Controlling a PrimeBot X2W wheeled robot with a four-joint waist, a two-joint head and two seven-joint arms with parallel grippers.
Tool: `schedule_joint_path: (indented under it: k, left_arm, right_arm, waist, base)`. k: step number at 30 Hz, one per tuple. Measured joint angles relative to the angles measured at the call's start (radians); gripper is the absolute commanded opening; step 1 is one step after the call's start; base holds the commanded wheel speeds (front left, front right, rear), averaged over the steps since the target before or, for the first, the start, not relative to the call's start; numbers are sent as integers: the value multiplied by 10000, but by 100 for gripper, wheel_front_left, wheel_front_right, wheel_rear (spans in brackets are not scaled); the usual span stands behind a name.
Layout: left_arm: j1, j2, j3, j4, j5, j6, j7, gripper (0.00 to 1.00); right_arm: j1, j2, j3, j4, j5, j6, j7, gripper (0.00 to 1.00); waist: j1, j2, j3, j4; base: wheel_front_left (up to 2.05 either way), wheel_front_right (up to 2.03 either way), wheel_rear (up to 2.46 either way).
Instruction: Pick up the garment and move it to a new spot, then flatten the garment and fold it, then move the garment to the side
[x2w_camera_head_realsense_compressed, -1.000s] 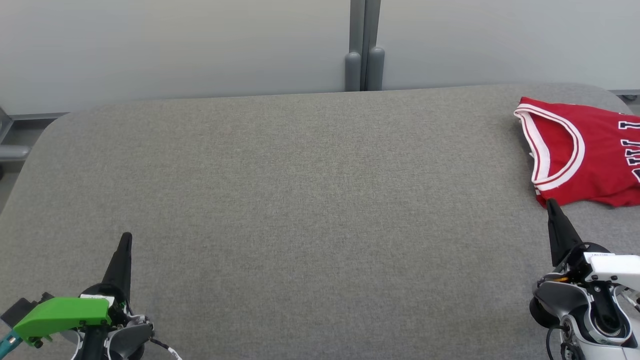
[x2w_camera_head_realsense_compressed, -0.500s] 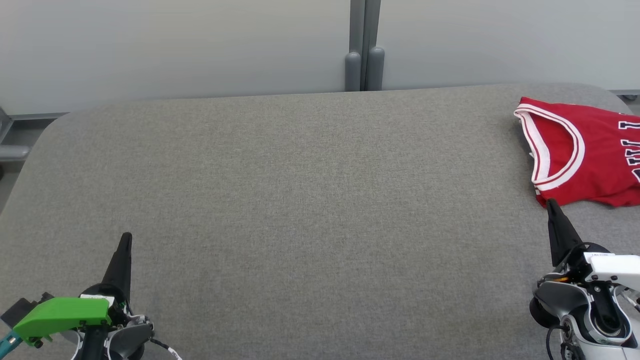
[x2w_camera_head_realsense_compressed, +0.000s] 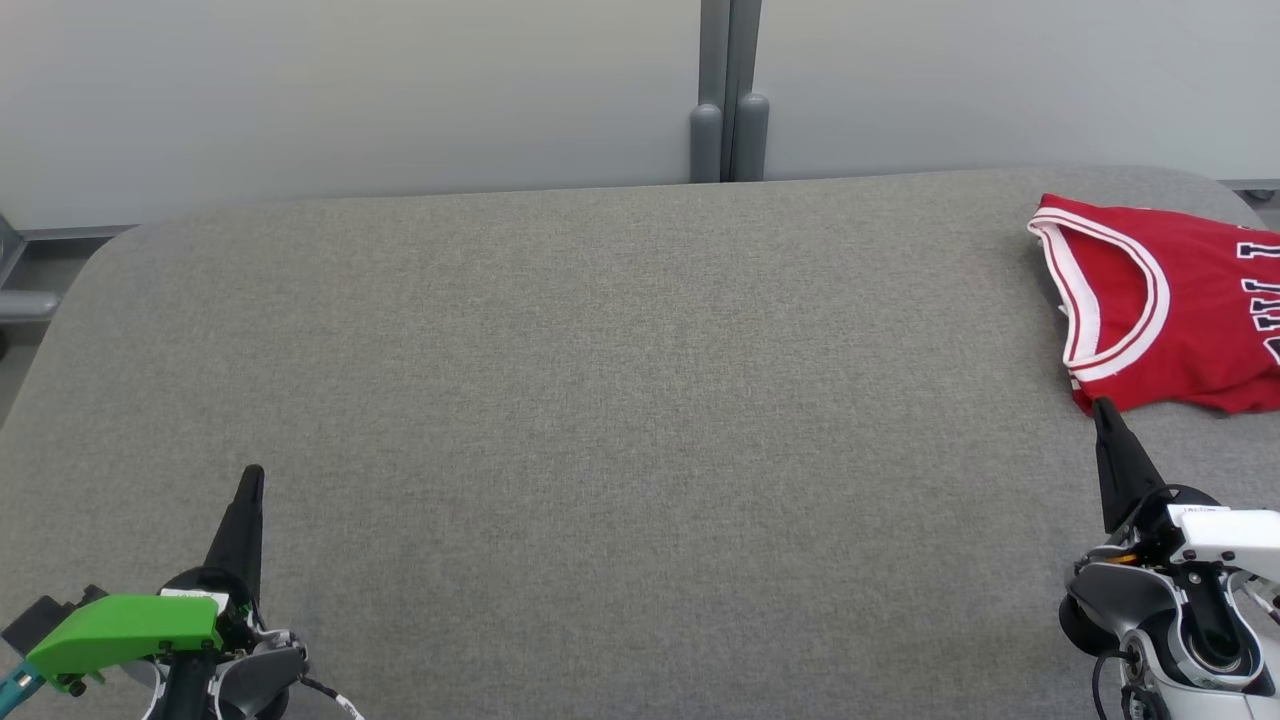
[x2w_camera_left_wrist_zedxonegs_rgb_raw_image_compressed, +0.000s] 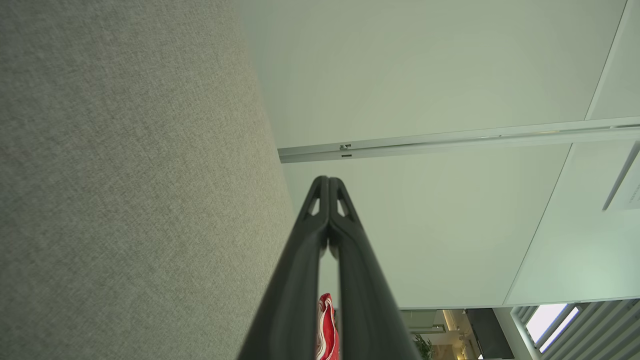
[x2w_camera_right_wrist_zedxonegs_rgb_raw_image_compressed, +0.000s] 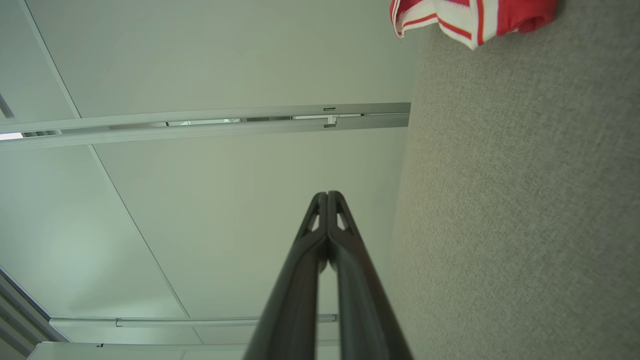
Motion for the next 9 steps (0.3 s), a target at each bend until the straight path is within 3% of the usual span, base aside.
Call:
schedule_joint_path:
  k: [9]
  left_arm:
    - [-1, 0, 2, 2, 0, 0, 0, 0]
  right_arm:
    - [0, 0, 0, 0, 0, 0, 0, 0]
  waist:
    - [0, 0, 0, 0]
  base:
    - [0, 0, 0]
